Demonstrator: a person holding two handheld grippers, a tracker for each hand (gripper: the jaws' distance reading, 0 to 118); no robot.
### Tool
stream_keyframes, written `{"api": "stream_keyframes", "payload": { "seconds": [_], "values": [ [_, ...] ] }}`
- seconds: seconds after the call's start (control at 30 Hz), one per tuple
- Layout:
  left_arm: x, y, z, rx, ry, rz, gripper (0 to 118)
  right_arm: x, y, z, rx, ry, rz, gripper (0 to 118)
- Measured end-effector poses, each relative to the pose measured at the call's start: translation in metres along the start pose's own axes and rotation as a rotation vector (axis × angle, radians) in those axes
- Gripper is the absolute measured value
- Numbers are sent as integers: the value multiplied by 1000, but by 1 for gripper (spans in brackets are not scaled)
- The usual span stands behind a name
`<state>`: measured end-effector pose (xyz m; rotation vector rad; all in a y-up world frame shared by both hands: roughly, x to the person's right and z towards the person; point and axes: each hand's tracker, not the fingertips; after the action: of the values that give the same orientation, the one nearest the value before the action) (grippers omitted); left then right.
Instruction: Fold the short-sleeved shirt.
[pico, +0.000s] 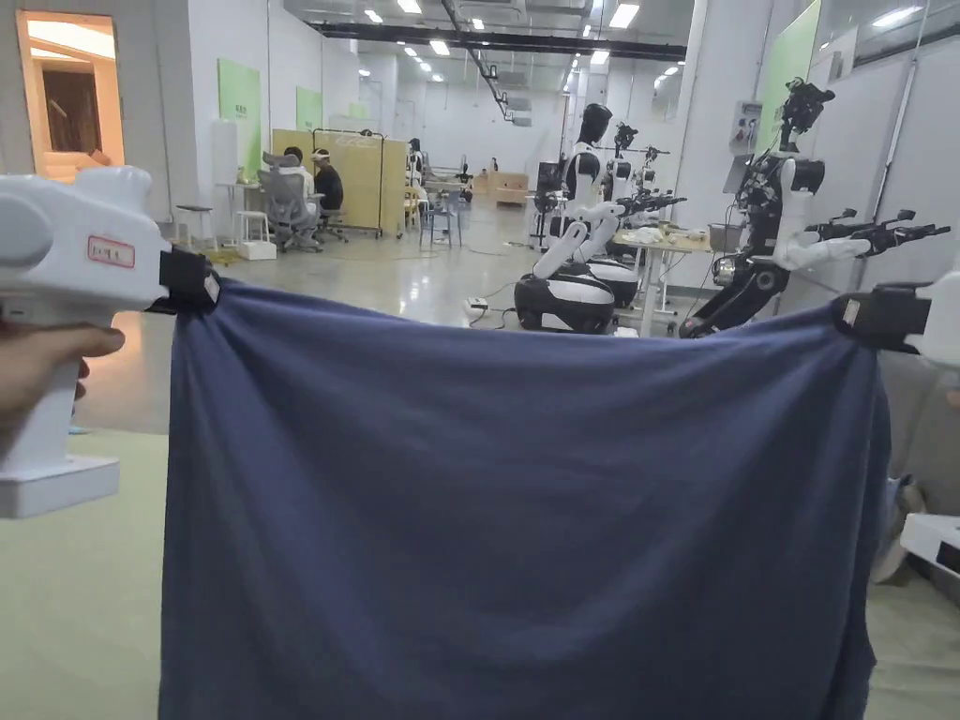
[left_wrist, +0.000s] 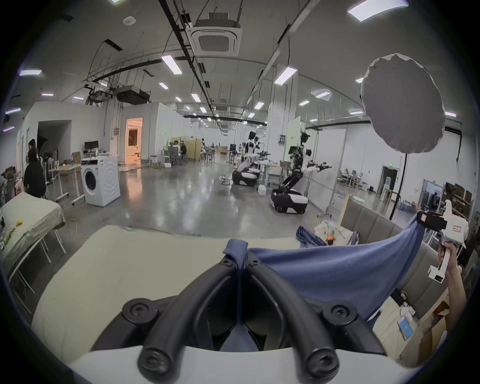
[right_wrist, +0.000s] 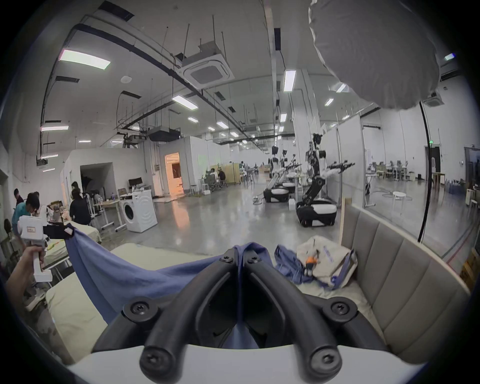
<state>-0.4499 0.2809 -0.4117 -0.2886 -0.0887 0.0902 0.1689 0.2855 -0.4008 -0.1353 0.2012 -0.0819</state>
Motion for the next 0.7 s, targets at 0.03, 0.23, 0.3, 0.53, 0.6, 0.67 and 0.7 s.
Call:
{"api": "stream_keyframes", "payload": {
  "seconds": [0.03, 0.23, 0.3, 0.53, 0.6, 0.67, 0.7],
  "values": [
    [2, 11, -4, 9, 12, -15, 2, 0, 10, -1, 26, -8, -2, 4],
    [19, 63, -31, 42, 25, -69, 2, 4, 56, -32, 52, -58, 49, 4],
    [20, 74, -40, 55, 20, -62, 2, 7, 66, -43, 53, -71, 60, 4],
    [30, 123, -70, 89, 48, -49, 2, 6, 113, -76, 114, -109, 63, 4],
    [32, 139, -75, 121, 46, -39, 3, 2, 126, -84, 127, -110, 87, 4],
    [34, 146, -78, 137, 52, -30, 2, 0, 133, -89, 125, -120, 89, 4],
    [33, 146, -81, 140, 51, -34, 2, 0, 134, -89, 141, -112, 85, 4]
  ]
}}
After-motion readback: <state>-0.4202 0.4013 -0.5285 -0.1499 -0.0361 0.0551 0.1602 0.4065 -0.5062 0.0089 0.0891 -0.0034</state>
